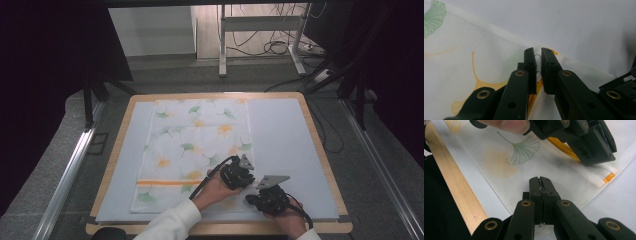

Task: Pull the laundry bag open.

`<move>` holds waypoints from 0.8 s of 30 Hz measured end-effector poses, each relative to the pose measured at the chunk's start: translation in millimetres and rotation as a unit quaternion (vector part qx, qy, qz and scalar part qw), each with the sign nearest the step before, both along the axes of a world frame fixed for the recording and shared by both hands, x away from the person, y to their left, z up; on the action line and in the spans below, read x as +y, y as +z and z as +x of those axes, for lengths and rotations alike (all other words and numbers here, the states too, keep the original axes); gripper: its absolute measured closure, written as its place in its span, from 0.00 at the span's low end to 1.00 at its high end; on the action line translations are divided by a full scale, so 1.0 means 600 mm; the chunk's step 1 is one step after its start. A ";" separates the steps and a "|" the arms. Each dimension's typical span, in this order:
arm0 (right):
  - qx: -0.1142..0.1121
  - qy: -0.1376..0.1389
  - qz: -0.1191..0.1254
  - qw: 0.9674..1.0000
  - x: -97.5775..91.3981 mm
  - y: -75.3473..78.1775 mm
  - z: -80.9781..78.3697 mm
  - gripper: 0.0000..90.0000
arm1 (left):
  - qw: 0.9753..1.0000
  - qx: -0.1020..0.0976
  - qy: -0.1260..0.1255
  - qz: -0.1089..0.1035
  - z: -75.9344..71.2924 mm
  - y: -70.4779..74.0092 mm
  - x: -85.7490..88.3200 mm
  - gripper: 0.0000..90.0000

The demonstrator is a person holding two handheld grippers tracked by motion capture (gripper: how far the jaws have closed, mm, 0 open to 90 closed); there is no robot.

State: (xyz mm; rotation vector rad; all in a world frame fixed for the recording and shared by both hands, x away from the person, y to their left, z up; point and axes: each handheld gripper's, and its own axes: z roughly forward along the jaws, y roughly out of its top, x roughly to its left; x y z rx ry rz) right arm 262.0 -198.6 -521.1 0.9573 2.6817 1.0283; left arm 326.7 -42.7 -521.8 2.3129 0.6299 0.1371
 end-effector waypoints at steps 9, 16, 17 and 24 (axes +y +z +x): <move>0.000 -0.001 -0.001 1.000 0.000 0.000 0.000 0.97 | 1.000 0.010 0.014 -0.005 0.004 -0.001 -0.003 0.94; -0.001 0.004 0.001 1.000 -0.001 -0.001 0.002 0.98 | 1.000 0.011 0.010 0.004 0.004 0.001 -0.004 0.94; 0.002 0.002 0.002 1.000 -0.002 -0.001 0.003 0.99 | 1.000 0.011 0.010 0.005 0.003 0.002 -0.003 0.94; 0.010 -0.009 0.008 1.000 -0.007 -0.001 0.009 0.99 | 1.000 0.006 0.011 0.008 0.000 0.002 -0.001 0.94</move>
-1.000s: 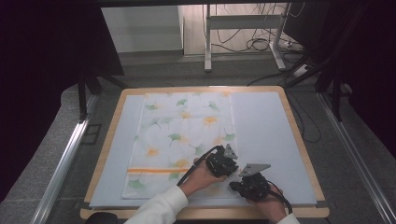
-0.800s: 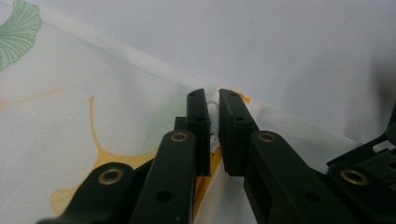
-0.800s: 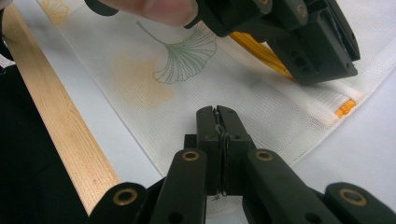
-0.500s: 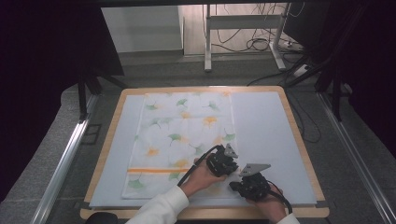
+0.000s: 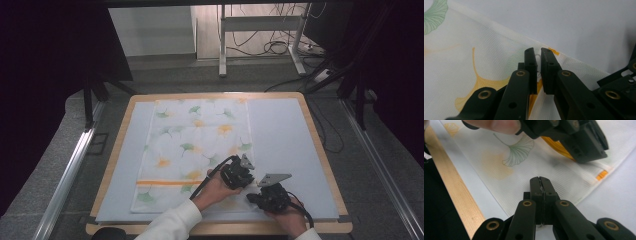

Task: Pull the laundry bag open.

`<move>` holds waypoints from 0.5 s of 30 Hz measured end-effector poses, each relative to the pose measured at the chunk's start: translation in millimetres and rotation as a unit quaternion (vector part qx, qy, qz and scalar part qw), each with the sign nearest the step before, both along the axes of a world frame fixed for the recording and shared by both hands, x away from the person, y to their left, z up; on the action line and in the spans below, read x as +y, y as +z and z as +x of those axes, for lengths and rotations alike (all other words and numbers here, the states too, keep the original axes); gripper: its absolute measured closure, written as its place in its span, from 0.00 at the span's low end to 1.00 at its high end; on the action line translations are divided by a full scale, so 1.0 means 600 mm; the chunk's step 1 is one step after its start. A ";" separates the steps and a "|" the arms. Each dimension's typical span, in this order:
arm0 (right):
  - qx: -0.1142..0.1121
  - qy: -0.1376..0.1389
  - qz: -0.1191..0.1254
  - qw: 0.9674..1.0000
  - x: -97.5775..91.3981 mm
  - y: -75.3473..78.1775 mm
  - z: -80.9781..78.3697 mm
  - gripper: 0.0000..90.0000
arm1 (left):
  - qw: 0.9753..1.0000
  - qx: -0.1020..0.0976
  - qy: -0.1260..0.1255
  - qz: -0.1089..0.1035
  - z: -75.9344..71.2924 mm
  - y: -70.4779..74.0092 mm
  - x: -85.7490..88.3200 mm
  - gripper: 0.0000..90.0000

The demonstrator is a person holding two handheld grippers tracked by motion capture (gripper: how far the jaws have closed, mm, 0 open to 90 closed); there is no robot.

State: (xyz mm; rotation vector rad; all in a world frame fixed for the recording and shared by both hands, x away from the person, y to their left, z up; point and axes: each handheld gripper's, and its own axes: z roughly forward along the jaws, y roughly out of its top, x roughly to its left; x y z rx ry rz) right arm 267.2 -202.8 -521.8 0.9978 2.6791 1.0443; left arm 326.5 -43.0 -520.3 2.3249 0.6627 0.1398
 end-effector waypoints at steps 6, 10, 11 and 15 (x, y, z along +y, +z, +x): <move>0.009 -0.009 0.008 1.000 -0.003 -0.001 0.003 0.99 | 1.000 -0.002 -0.003 0.000 0.000 0.000 0.001 0.94; 0.020 -0.018 0.017 1.000 -0.009 0.000 0.009 0.99 | 1.000 -0.004 0.000 -0.010 -0.002 -0.003 -0.001 0.94; 0.017 -0.023 0.017 0.999 -0.011 0.002 0.012 0.99 | 1.000 -0.004 -0.001 -0.011 -0.002 -0.003 -0.001 0.94; 0.012 -0.056 0.029 0.998 -0.025 0.010 0.028 0.99 | 1.000 -0.004 -0.002 -0.012 -0.001 -0.003 -0.001 0.94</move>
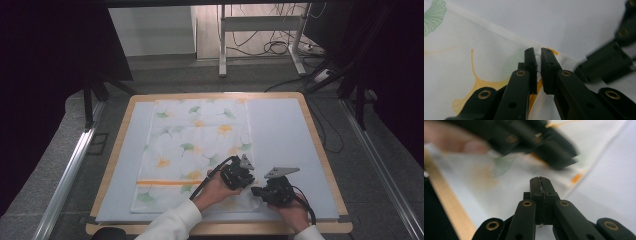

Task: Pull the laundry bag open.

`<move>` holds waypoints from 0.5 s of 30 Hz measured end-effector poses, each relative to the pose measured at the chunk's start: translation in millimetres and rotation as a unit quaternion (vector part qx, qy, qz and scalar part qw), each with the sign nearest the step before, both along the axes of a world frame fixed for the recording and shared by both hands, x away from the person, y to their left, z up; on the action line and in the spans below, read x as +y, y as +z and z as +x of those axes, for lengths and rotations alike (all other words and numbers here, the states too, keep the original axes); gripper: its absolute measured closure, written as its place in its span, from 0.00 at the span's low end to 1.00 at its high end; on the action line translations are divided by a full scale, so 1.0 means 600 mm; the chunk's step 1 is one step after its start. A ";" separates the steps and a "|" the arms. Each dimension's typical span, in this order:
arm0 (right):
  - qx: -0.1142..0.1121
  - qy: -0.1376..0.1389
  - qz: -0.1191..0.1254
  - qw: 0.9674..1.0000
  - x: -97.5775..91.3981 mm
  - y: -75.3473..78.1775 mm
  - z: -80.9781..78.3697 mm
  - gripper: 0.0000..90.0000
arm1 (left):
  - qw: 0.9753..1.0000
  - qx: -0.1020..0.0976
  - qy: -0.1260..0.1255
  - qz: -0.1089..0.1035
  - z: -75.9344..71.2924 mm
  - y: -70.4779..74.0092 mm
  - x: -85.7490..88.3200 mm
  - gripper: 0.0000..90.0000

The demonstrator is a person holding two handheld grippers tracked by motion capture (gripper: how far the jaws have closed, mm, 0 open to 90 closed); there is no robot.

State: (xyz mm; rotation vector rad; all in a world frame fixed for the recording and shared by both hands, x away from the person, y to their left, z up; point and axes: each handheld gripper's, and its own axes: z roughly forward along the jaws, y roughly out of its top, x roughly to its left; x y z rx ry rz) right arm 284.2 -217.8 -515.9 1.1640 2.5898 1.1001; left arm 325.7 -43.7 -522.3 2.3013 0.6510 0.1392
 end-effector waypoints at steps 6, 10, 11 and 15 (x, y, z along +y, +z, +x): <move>0.029 -0.035 -0.001 0.999 -0.002 -0.008 0.029 0.99 | 1.000 -0.007 -0.004 0.007 -0.002 0.000 -0.001 0.94; 0.051 -0.050 0.010 0.997 -0.002 -0.008 0.035 0.99 | 1.000 -0.018 -0.006 0.017 -0.004 0.001 -0.002 0.95; 0.052 -0.051 0.010 0.997 -0.003 -0.008 0.035 0.99 | 1.000 -0.020 -0.007 0.021 -0.005 0.002 -0.003 0.95; 0.061 -0.052 0.020 0.997 -0.007 -0.011 0.037 0.99 | 0.999 -0.023 -0.009 0.026 -0.007 0.003 -0.003 0.94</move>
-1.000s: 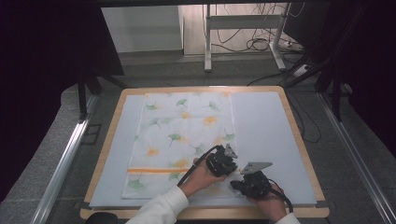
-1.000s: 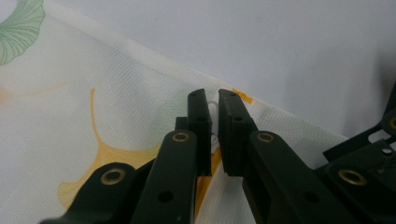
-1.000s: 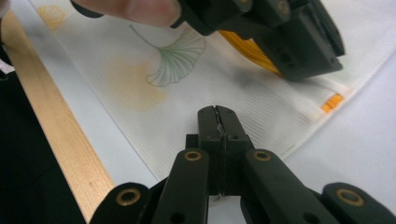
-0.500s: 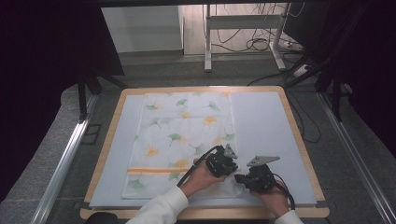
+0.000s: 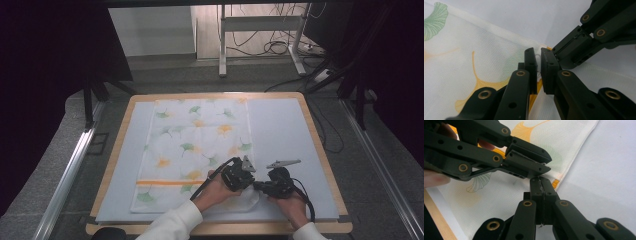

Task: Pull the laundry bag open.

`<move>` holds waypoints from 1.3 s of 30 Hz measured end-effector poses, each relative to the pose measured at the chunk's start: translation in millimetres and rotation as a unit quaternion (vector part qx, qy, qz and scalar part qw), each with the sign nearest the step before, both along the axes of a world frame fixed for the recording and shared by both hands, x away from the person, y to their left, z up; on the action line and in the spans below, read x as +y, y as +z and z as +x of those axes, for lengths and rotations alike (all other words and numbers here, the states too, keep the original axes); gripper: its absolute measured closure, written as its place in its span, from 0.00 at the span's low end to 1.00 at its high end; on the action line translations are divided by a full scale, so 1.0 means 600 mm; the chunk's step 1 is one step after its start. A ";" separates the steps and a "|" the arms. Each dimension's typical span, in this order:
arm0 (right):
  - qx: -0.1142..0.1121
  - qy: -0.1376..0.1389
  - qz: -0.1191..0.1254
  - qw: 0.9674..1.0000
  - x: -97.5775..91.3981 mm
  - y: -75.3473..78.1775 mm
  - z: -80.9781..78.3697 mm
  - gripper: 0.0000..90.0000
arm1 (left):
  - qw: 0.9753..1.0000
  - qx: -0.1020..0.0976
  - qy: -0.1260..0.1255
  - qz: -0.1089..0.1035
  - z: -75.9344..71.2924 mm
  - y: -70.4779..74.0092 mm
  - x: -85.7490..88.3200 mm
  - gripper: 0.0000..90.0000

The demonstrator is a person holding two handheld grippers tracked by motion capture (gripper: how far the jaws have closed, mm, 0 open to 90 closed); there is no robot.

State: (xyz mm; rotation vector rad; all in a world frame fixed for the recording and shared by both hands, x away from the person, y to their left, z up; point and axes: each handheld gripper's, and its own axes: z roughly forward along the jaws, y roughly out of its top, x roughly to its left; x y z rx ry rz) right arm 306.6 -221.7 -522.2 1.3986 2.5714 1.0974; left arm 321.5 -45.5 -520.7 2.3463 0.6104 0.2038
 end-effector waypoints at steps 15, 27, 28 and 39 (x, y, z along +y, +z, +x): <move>0.011 -0.005 0.016 1.000 -0.006 -0.003 0.003 0.99 | 1.000 0.008 -0.004 0.009 0.002 0.002 0.016 0.95; 0.010 -0.002 0.019 1.000 -0.007 -0.004 0.003 0.99 | 1.000 0.010 -0.002 0.007 0.001 0.001 0.027 0.95; 0.010 -0.002 0.019 1.000 -0.007 -0.004 0.003 0.99 | 1.000 0.010 -0.001 0.006 0.001 0.001 0.028 0.95; 0.008 0.000 0.017 1.000 -0.007 -0.004 0.003 0.99 | 1.000 0.010 0.003 0.010 -0.002 0.001 0.041 0.95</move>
